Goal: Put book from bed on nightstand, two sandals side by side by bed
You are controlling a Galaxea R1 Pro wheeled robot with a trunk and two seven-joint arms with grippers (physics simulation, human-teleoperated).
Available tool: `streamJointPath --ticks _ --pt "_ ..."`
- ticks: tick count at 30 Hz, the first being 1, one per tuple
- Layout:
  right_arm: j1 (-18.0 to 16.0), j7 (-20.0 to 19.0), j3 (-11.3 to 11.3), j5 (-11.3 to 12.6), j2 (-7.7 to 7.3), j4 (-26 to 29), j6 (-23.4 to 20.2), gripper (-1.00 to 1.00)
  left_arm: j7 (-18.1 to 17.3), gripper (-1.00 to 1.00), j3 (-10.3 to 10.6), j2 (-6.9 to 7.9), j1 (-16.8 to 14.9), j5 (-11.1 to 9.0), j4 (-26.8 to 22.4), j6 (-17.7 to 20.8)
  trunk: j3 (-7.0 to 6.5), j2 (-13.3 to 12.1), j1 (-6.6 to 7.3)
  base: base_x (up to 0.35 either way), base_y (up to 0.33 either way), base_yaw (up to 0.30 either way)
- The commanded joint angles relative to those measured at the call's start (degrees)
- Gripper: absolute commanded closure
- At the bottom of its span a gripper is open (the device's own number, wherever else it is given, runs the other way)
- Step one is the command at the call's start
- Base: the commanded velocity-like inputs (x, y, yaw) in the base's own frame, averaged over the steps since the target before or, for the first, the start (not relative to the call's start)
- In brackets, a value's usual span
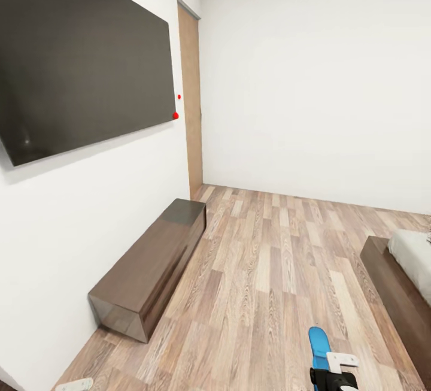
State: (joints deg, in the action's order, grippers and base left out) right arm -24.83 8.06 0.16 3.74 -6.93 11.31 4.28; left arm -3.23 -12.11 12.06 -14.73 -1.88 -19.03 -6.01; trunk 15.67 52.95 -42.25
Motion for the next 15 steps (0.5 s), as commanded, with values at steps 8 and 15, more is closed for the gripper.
streamJointPath --ticks 8,15 --pt "-0.04 0.03 0.01 0.48 0.07 -0.22 0.28 1.00 -0.37 -1.00 -0.29 -0.01 -0.04 -0.29 0.02 -0.14 -0.65 -1.57 0.88 0.000 0.000 -0.135" --pt "-0.04 0.03 0.01 0.44 0.02 -0.17 0.29 1.00 -0.37 -1.00 -0.29 0.01 -0.04 -0.36 0.01 -1.49 -0.65 -1.57 0.88 0.000 0.000 -0.188"
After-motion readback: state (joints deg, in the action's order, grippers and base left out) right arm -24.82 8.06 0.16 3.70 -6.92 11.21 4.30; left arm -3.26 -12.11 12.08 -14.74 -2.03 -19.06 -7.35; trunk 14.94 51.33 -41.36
